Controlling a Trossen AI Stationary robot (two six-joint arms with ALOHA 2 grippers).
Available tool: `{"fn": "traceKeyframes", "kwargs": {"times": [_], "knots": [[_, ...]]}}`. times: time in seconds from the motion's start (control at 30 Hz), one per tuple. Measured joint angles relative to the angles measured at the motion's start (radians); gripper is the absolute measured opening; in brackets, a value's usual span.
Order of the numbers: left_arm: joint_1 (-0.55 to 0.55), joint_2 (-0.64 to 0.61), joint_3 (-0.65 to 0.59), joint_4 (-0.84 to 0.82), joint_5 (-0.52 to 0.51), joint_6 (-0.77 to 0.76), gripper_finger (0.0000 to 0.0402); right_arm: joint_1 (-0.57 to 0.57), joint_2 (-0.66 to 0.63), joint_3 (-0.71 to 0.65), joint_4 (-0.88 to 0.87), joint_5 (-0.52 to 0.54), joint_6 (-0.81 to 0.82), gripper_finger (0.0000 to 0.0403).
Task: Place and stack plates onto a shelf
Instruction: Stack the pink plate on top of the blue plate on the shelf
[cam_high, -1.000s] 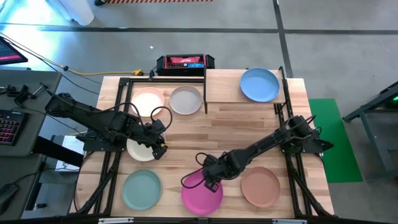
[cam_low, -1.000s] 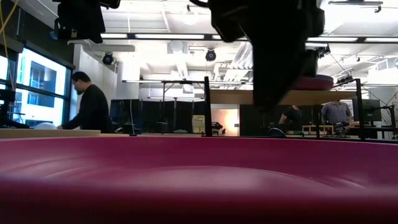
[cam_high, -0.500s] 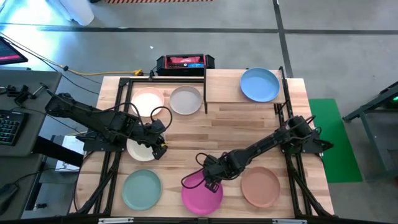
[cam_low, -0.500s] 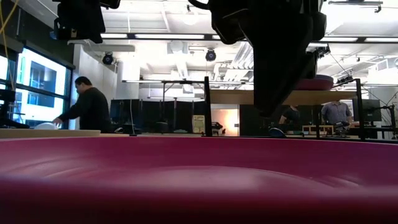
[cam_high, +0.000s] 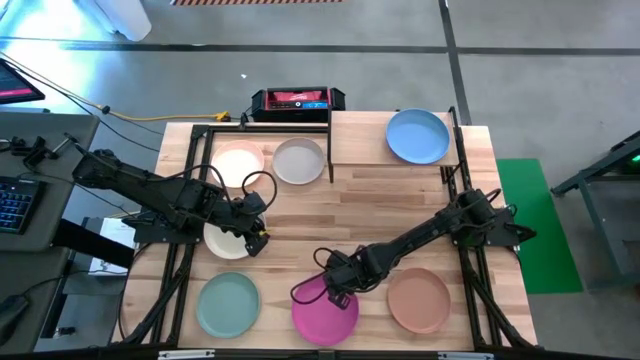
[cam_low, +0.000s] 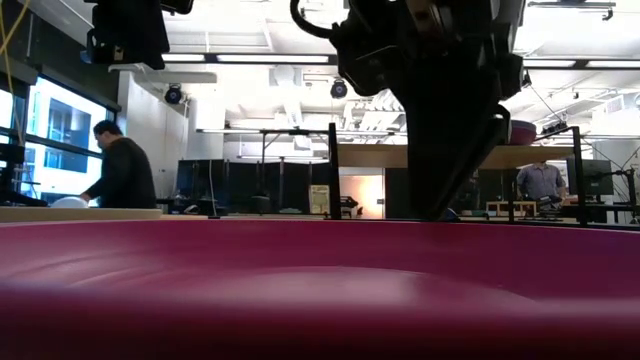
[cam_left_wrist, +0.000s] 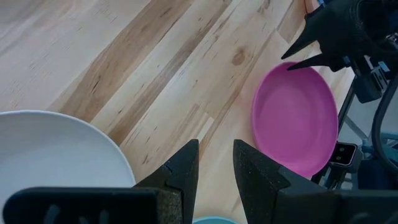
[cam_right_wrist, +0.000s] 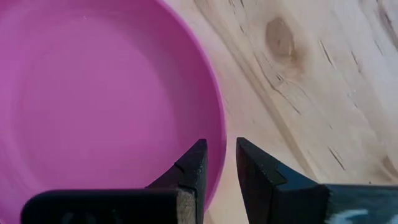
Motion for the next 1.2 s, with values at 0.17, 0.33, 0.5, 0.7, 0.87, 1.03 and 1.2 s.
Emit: {"fn": "traceKeyframes", "kwargs": {"times": [0.17, 0.33, 0.5, 0.7, 0.87, 1.03, 1.2], "knots": [[0.000, 0.000, 0.000, 0.000, 0.000, 0.000, 0.0090, 0.000, 0.030, 0.000, 0.018, -0.035, -0.002, 0.0063], [0.000, 0.000, 0.000, 0.000, 0.000, 0.008, 0.0090, 0.000, 0.052, 0.000, 0.022, -0.051, 0.002, 0.0063], [0.000, 0.000, 0.000, 0.000, 0.000, 0.010, 0.0090, 0.000, 0.052, 0.000, 0.023, -0.055, 0.008, 0.0059], [0.000, 0.000, 0.000, 0.000, 0.000, 0.011, 0.0090, -0.002, 0.051, 0.000, 0.021, -0.055, 0.030, 0.0007], [0.000, 0.000, 0.000, 0.000, 0.000, 0.020, 0.0090, -0.005, 0.051, 0.000, 0.016, -0.078, 0.064, 0.0004], [0.000, 0.000, 0.000, 0.000, 0.000, 0.020, 0.0090, -0.010, 0.044, 0.000, 0.007, -0.103, 0.088, 0.0001], [0.000, -0.001, 0.000, 0.000, 0.000, 0.020, 0.0090, -0.014, 0.022, 0.000, -0.003, -0.104, 0.089, 0.0000]]}}
